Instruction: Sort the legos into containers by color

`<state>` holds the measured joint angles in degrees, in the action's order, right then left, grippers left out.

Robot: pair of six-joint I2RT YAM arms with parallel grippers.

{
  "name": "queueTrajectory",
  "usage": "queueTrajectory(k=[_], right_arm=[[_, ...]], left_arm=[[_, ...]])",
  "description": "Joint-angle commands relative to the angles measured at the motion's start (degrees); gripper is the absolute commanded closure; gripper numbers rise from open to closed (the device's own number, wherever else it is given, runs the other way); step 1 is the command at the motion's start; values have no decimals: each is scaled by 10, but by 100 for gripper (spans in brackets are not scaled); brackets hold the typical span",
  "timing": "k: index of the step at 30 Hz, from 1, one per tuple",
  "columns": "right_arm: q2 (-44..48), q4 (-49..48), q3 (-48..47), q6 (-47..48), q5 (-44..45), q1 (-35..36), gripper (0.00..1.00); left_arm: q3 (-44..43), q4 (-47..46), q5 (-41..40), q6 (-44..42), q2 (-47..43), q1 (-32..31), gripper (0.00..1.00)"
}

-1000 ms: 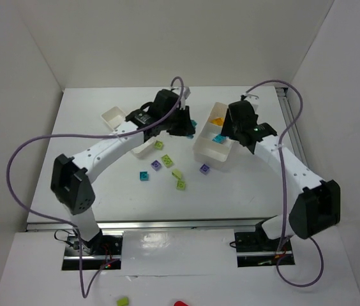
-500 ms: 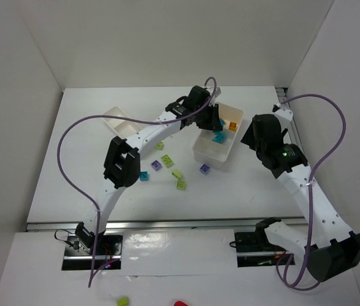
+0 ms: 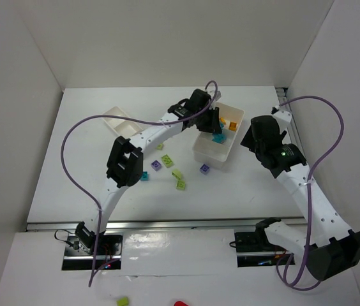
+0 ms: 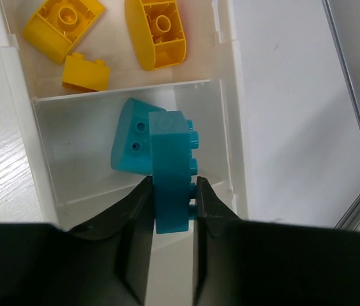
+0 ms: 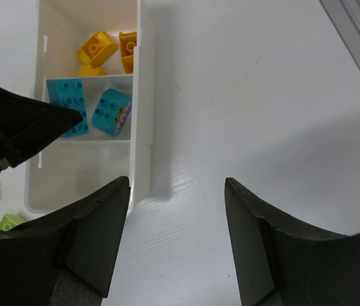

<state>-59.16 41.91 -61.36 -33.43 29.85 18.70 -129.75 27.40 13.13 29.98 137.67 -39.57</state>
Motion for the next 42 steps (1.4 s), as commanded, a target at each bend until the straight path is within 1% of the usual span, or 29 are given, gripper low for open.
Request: queueTrajectory(k=[1, 2, 4, 5, 6, 8, 10, 13, 14, 15, 16, 17, 18, 19, 20, 21, 22, 23, 24, 25, 26, 28, 30, 31, 32, 37, 39, 40, 42], right_arm=[[1, 7, 1, -6, 13, -3, 32], [-4, 7, 1, -6, 13, -3, 32], [-4, 7, 1, -6, 13, -3, 32], [-4, 7, 1, -6, 13, -3, 32], [-4, 7, 1, -6, 13, -3, 32], [-4, 7, 1, -6, 13, -3, 32], [-4, 1, 1, -6, 7, -3, 32], [-10, -15, 1, 5, -14, -3, 32], [-17, -21, 1, 17, -39, -3, 32], [-25, -21, 1, 17, -54, -3, 32], [-31, -43, 1, 17, -69, -3, 32], [-31, -54, 7, 17, -85, 15, 32], [-47, -70, 7, 22, -117, 30, 32], [-54, -102, 14, 22, -127, 48, 32], [-63, -117, 20, 22, -127, 93, 32], [-85, -142, 20, 22, -127, 118, 30], [-99, -151, 20, 22, -120, 141, 30], [-115, -161, 14, 22, -120, 176, 28], [-151, -171, 9, 42, -147, 190, 27], [-169, -191, 3, 50, -159, 204, 27], [-187, -200, -9, 59, -167, 231, 25], [-236, -215, -21, 72, -167, 258, 25], [-263, -221, -41, 78, -167, 280, 25], [-282, -227, -41, 78, -167, 285, 25], [-288, -237, -48, 78, -175, 285, 24], [-306, -242, -53, 78, -181, 296, 24], [-306, -235, -53, 72, -170, 296, 24], [-306, -229, -53, 72, -160, 296, 24], [-300, -223, -53, 67, -146, 296, 24]], left_arm=[[-23, -13, -6, -8, 9, -2, 60], [-23, -13, -6, -13, 9, -2, 47], [-30, -13, -6, -13, 9, -2, 33], [-30, -13, -6, -13, 9, -2, 28], [-30, -13, -6, -18, 4, -2, 24], [-30, -13, -12, -19, -12, -2, 21], [-30, -13, -12, -19, -37, -2, 21], [-1, -7, -34, -29, -78, -2, 26], [12, -1, -50, -34, -118, -2, 27], [51, -1, -61, -40, -140, -2, 27], [74, 5, -73, -40, -163, -2, 29], [103, 6, -84, -40, -188, -2, 31], [171, 6, -100, -34, -240, 5, 32], [208, 6, -108, -33, -266, 14, 32], [245, 6, -116, -33, -292, 19, 32], [316, 6, -145, -27, -343, 25, 33], [350, 6, -161, -20, -369, 34, 33], [382, 12, -173, -15, -396, 41, 33], [412, 20, -189, -1, -421, 58, 33], [466, 26, -189, 7, -446, 69, 33], [489, 31, -195, 7, -492, 79, 33], [545, 44, -203, 14, -531, 104, 33], [570, 64, -217, 14, -565, 116, 32], [594, 86, -223, 14, -572, 123, 32], [609, 86, -224, 14, -578, 123, 29], [712, 79, -189, 31, -601, 141, 8], [730, 62, -181, 39, -587, 141, 8], [736, 55, -175, 39, -580, 141, 13], [750, 40, -169, 47, -556, 141, 17]])
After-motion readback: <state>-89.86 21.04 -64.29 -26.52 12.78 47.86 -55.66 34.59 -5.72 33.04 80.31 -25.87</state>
